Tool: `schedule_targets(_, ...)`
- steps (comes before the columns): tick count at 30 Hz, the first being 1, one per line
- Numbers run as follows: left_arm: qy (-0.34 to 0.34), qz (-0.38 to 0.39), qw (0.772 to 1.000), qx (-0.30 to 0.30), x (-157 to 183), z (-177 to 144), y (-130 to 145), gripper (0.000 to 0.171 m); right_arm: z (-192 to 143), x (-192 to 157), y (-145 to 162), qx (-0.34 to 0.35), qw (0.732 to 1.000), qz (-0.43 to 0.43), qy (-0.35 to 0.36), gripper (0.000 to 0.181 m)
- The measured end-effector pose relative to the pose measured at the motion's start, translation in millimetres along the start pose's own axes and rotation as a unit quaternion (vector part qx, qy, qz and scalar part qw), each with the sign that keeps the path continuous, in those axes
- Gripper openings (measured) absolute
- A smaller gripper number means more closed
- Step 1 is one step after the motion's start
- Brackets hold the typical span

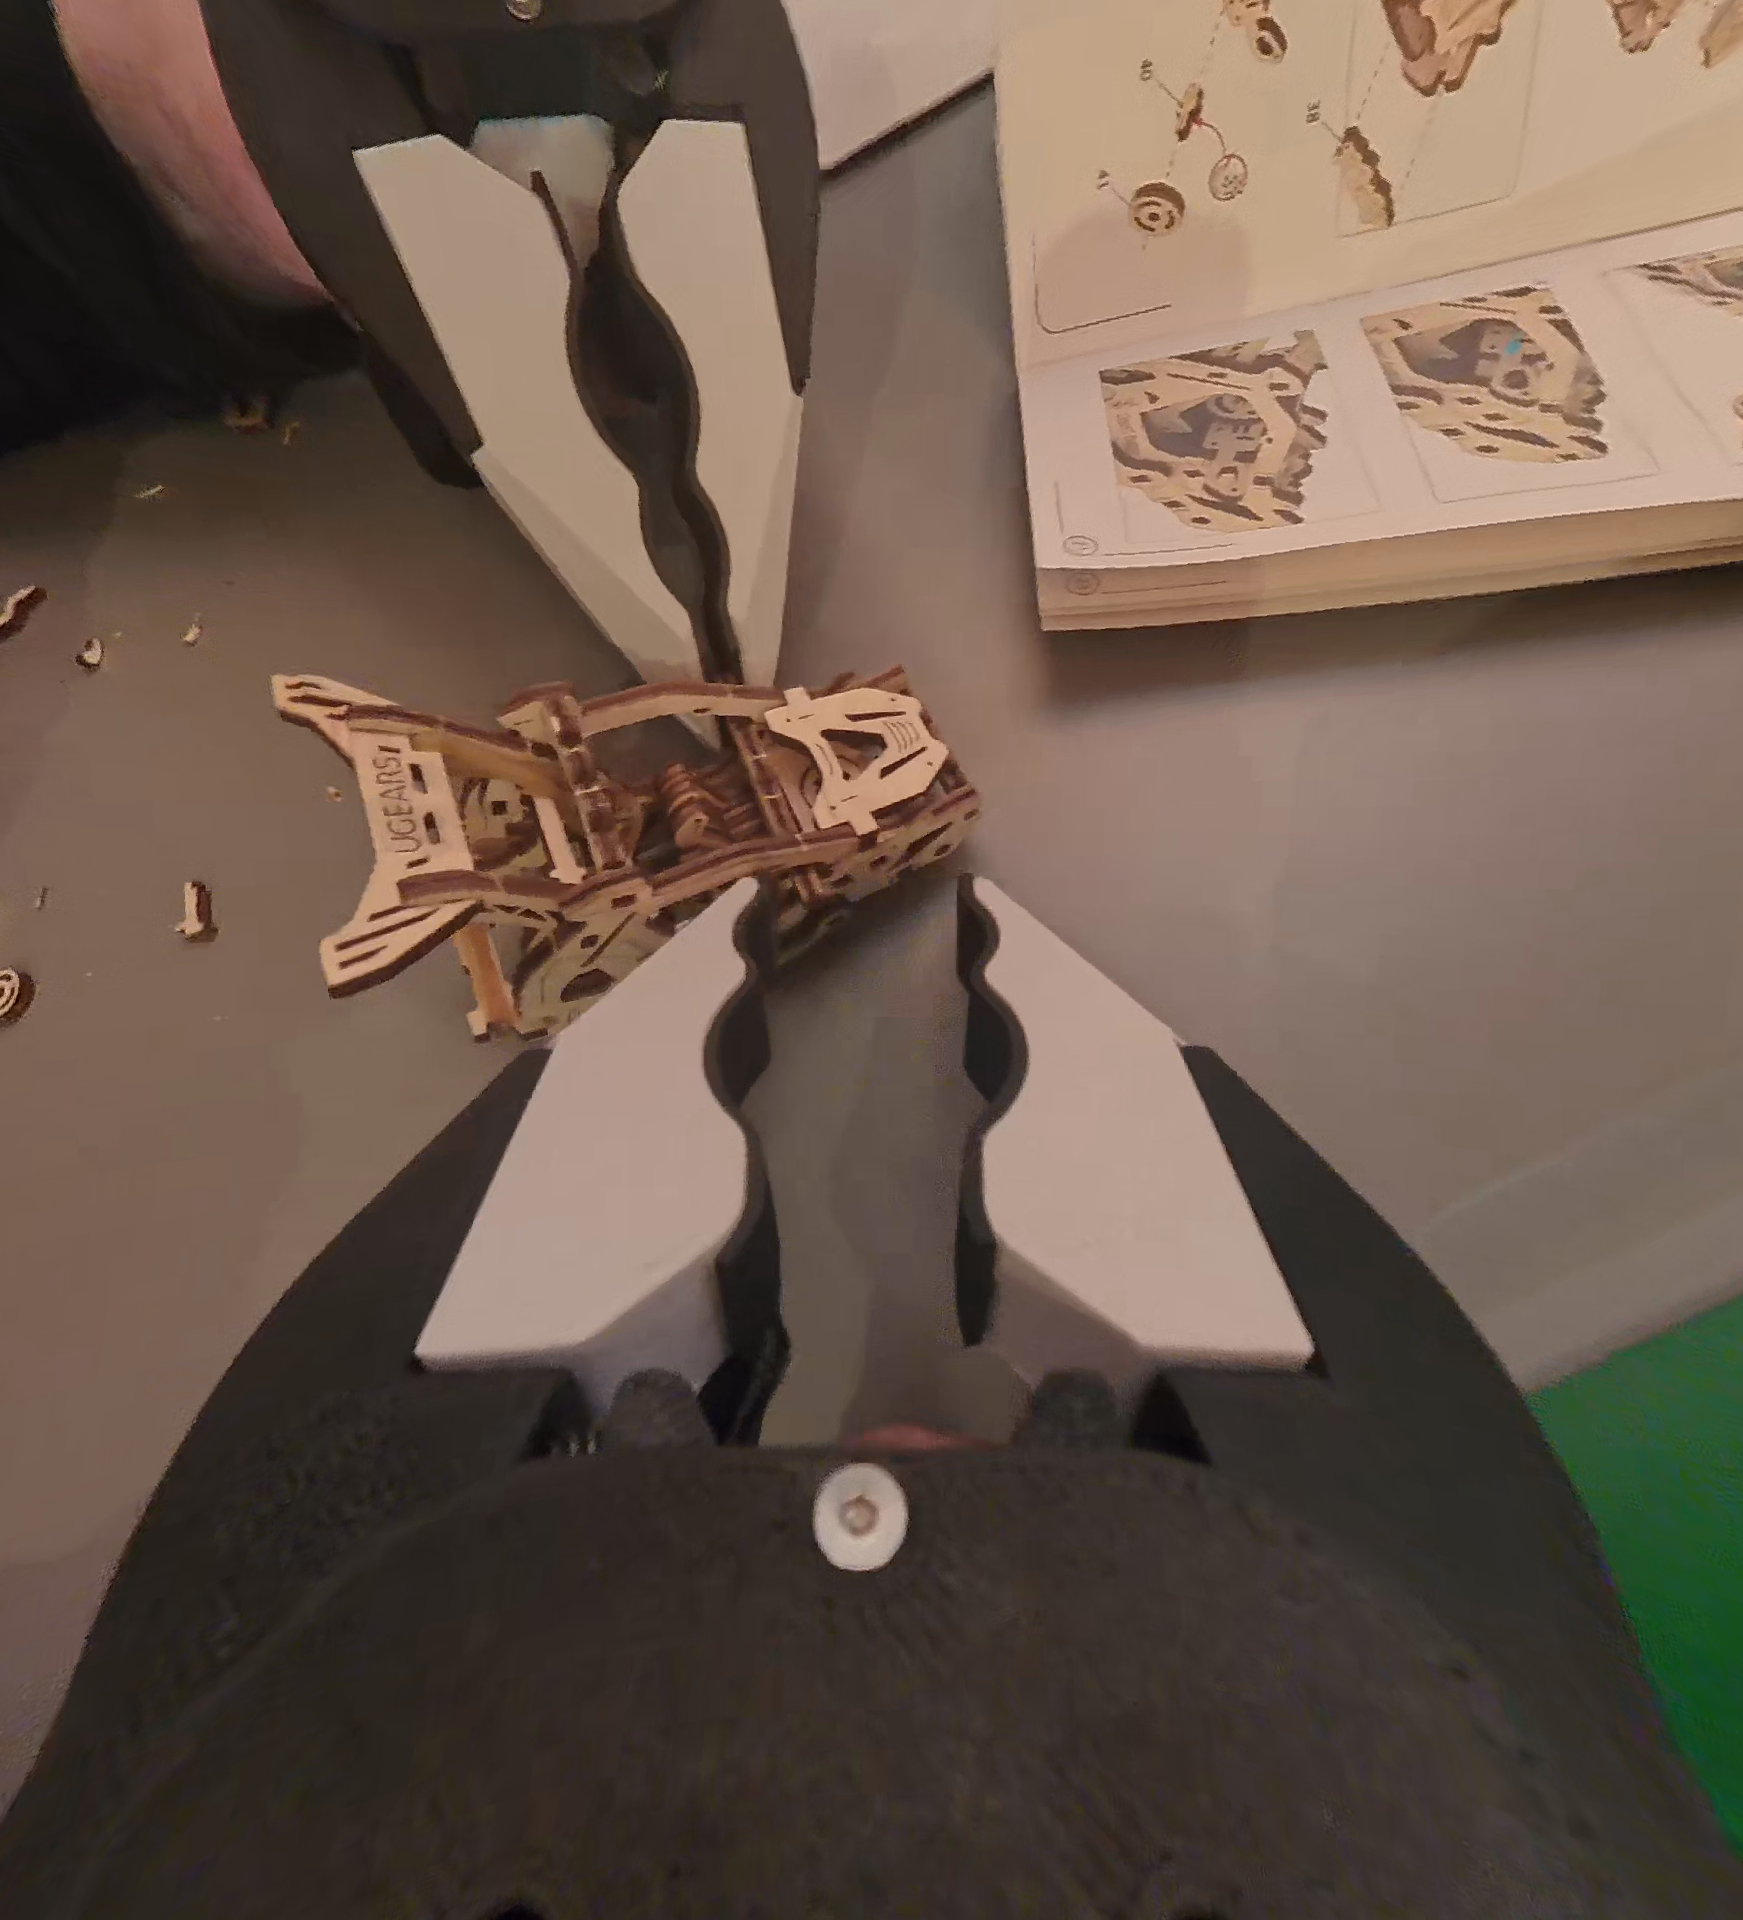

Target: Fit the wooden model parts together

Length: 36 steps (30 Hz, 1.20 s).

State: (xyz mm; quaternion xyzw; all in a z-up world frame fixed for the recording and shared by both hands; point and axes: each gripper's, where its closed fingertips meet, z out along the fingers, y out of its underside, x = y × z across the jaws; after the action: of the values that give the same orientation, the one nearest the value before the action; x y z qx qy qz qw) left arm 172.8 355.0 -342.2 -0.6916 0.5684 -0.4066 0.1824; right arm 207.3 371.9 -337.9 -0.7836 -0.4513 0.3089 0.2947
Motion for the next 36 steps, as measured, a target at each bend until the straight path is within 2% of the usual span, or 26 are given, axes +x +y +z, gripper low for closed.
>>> schedule_targets(2,0.005,-0.007,1.0,-0.002,0.4,0.3,-0.1,0.0,-0.1,0.1,-1.5,0.01,1.0,-0.007,-0.006,0.032)
schedule_targets(7,0.027,-0.032,0.999,-0.004,1.8,1.5,-1.5,0.0,0.2,-3.8,-2.7,0.018,1.0,-0.013,-0.02,0.004)
schedule_targets(31,0.035,-0.08,0.996,0.01,-2.0,-0.1,-4.0,0.0,3.9,2.3,-5.6,0.028,0.995,0.084,-0.036,0.004)
schedule_targets(35,0.069,-0.09,0.993,0.011,3.7,-3.2,-5.9,0.018,3.9,3.5,-5.9,0.029,0.995,0.09,-0.037,0.004)
schedule_targets(36,0.051,-0.086,0.995,0.015,-1.0,-3.8,-6.5,0.027,3.8,3.5,-5.8,0.029,0.995,0.09,-0.038,0.004)
